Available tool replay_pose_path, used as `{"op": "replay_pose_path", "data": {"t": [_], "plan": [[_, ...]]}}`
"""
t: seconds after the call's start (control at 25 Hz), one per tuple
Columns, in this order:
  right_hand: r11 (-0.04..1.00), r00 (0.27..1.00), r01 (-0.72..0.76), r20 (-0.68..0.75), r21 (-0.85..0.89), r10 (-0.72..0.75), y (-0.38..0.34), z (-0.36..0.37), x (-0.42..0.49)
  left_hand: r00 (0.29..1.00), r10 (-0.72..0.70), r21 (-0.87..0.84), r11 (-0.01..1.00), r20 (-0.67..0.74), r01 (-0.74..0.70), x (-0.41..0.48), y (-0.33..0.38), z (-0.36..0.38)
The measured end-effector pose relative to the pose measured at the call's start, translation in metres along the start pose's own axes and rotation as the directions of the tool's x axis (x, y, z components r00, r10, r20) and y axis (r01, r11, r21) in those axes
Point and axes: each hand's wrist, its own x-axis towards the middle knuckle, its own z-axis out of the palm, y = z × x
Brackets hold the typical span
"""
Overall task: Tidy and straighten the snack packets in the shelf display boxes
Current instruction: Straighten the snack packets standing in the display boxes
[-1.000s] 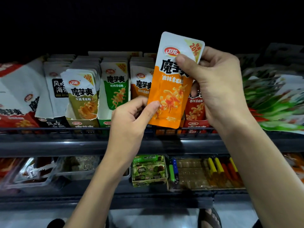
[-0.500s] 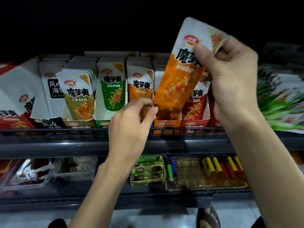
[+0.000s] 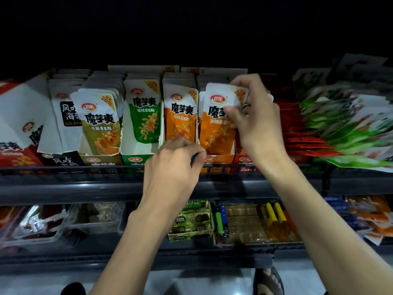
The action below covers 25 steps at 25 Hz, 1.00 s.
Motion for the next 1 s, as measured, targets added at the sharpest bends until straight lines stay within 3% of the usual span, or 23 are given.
{"op": "replay_pose_path", "data": {"t": [0.24,0.48,0.72,1.0], "plan": [[0.966,0.990,0.031,0.140,-0.255,0.005,0.011,0.013,-0.001,0.999,-0.026,-0.031,0.999,0.025,0.027,0.000,0.000,-0.002],[0.853,0.990,0.094,0.137,-0.513,-0.027,0.017,0.021,0.002,0.999,-0.036,-0.045,0.998,0.033,0.038,0.001,-0.001,-0.001],[0.799,0.991,0.124,0.112,-0.589,-0.072,0.019,0.024,0.003,0.999,-0.014,-0.076,0.997,0.051,0.017,0.002,-0.003,-0.003],[0.809,0.991,0.135,0.098,-0.572,-0.096,0.009,0.023,0.006,0.998,-0.005,-0.117,0.993,0.064,0.013,0.001,-0.004,-0.005]]}}
